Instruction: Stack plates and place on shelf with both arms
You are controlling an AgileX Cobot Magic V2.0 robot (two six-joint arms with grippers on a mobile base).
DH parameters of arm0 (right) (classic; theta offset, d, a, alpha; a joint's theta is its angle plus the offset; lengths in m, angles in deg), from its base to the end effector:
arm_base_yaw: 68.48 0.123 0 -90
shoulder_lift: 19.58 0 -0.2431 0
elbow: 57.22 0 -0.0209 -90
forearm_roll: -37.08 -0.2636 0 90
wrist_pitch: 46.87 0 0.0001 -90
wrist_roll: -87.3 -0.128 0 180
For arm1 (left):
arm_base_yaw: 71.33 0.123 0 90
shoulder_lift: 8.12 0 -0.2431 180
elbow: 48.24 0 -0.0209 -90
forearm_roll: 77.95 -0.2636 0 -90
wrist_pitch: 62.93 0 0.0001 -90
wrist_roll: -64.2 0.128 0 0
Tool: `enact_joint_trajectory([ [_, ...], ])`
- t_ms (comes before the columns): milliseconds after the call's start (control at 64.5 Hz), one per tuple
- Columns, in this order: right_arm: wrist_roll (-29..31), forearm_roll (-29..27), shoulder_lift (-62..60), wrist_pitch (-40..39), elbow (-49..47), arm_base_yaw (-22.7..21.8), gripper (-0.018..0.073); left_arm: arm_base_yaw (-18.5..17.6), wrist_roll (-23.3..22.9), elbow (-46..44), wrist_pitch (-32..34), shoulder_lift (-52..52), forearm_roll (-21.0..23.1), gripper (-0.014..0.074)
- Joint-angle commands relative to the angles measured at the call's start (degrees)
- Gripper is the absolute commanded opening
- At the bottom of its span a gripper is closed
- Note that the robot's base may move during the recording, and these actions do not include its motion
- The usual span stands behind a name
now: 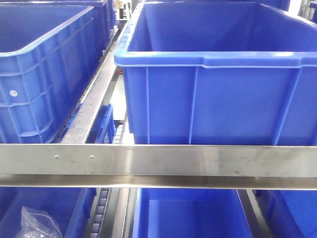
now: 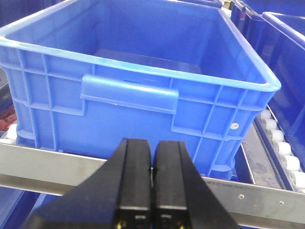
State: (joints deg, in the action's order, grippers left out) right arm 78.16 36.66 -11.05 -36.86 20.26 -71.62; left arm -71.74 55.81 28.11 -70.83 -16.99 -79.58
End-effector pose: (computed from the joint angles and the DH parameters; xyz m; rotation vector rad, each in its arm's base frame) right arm 0.1482 -0.0080 0.1847 0.1844 1.6664 0.0855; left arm 0.1486 -0.0006 0.1962 -0.0933 1.6233 -0.0933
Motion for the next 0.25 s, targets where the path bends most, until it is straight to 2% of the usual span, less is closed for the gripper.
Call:
enact_joint_trajectory([
  [0,0.1,0.0,-1.1,-4.7,0.0,-0.4,0.0048,0.1,-0.4,0.1,4.5,1.3,0.5,0.0088],
  [233,0.1,0.0,-1.1,-4.7,0.0,-0.4,0.0048,0.1,-0.4,0.1,4.5,1.3,0.5,0.0088],
])
